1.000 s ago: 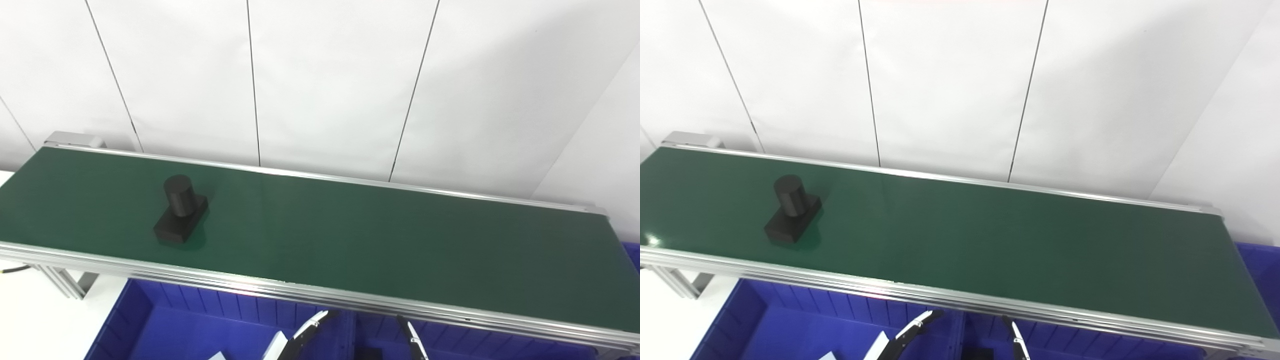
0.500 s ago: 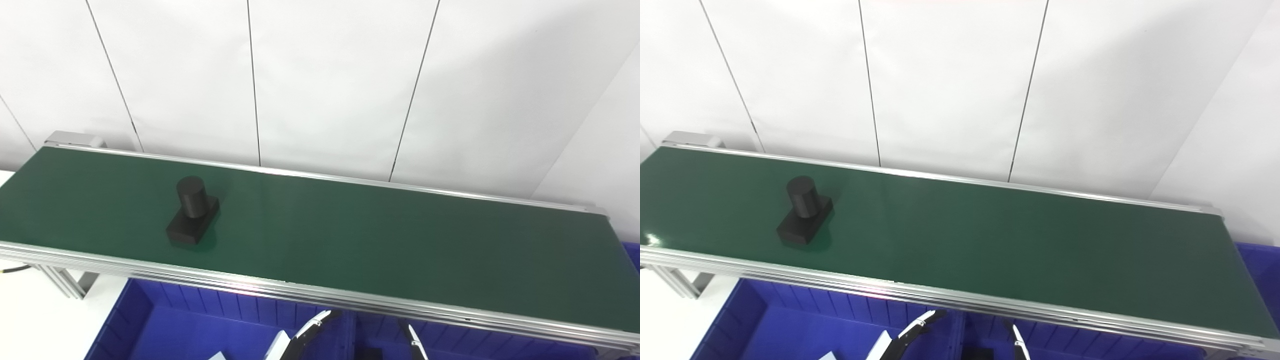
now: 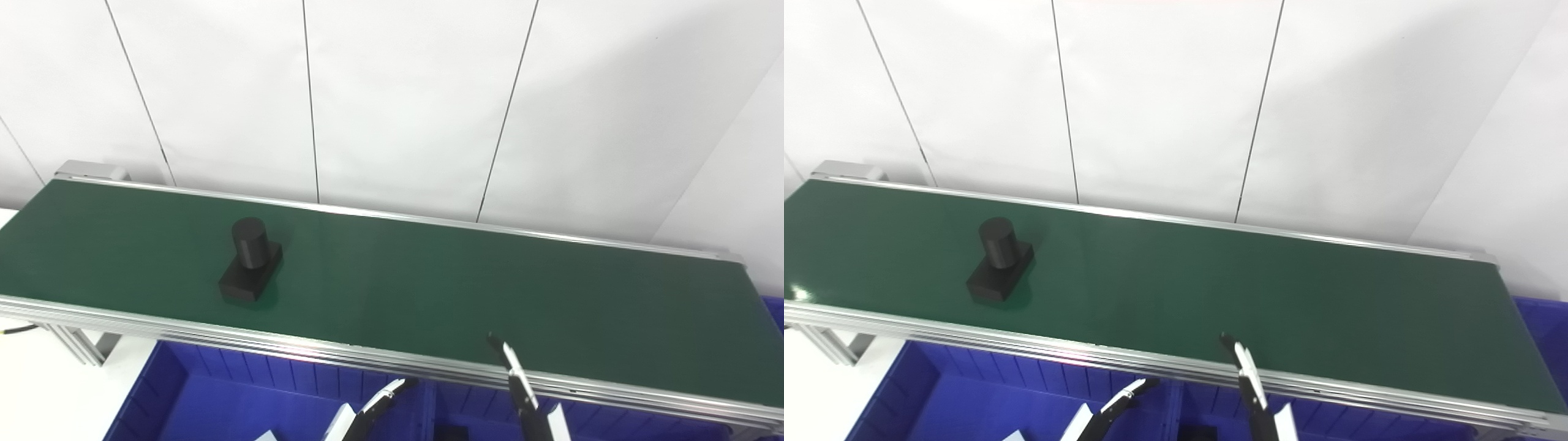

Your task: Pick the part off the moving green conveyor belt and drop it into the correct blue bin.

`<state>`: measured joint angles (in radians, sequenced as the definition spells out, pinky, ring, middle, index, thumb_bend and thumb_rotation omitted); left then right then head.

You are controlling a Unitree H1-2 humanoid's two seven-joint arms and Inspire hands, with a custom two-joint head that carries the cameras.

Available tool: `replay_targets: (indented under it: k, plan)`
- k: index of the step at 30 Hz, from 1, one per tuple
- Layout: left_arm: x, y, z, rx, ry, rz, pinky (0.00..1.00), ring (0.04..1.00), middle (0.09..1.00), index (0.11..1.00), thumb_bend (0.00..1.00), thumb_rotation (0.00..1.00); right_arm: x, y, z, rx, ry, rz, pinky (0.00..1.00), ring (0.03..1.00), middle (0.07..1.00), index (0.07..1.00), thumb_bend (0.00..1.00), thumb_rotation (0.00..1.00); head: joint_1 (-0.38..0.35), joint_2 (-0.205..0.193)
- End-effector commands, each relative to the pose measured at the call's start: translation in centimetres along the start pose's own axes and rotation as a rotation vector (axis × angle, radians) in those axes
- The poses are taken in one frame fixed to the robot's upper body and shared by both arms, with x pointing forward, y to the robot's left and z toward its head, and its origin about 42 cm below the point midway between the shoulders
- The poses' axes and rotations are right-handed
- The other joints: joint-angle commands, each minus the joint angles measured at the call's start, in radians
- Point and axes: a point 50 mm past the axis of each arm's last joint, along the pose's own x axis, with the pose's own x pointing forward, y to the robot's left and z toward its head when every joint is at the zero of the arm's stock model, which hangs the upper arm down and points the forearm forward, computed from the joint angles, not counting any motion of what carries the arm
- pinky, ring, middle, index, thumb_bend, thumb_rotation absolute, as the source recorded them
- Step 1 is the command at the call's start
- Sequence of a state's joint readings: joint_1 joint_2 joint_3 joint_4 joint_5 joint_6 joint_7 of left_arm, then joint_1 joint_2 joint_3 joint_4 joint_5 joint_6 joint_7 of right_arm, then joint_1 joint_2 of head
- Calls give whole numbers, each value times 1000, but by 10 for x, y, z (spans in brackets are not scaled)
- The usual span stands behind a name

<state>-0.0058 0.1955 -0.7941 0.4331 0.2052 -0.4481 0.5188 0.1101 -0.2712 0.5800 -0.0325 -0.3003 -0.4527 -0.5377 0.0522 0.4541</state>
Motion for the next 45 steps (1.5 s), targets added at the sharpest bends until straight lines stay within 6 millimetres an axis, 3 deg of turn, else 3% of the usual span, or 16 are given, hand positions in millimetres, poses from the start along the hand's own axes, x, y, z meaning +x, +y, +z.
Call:
replay_targets:
  k: [1, 10, 16, 19, 21, 31, 42, 45]
  plan:
    - [11, 1, 8, -16, -51, 3, 855, 908, 928, 889, 792, 990, 20, -2, 12, 20, -83, -29, 944, 961, 958, 958, 950, 1000, 0, -2]
    - [14, -2, 6, -14, -42, -4, 841, 910, 929, 892, 817, 977, 68, -13, 6, 22, -133, -38, 947, 962, 960, 960, 923, 1000, 8, -11]
    - [15, -2, 5, 0, -45, -5, 861, 911, 928, 890, 840, 989, 101, -21, -2, 74, -120, -45, 934, 952, 948, 940, 896, 903, 7, -16]
    - [16, -1, 5, 2, -46, -10, 870, 914, 929, 896, 843, 992, 120, -25, -5, 64, -129, -44, 915, 936, 940, 938, 885, 837, 6, -16]
    - [16, -1, 5, 4, -47, -13, 866, 914, 932, 899, 845, 994, 132, -25, -6, 74, -132, -50, 881, 910, 928, 931, 895, 666, 6, -16]
    - [19, -5, 6, 0, -45, -27, 846, 913, 932, 894, 871, 998, 179, -19, -10, 125, -123, -64, 821, 862, 900, 917, 985, 356, 6, -22]
    - [19, -7, 8, 3, -55, -26, 855, 915, 933, 895, 860, 992, 219, -17, -26, 109, -68, -26, 712, 799, 889, 919, 1000, 219, 15, -21]
    - [18, -7, 8, -1, -54, -26, 847, 913, 931, 893, 858, 987, 226, -14, -30, 94, -48, -25, 656, 765, 872, 907, 1000, 118, 18, -18]
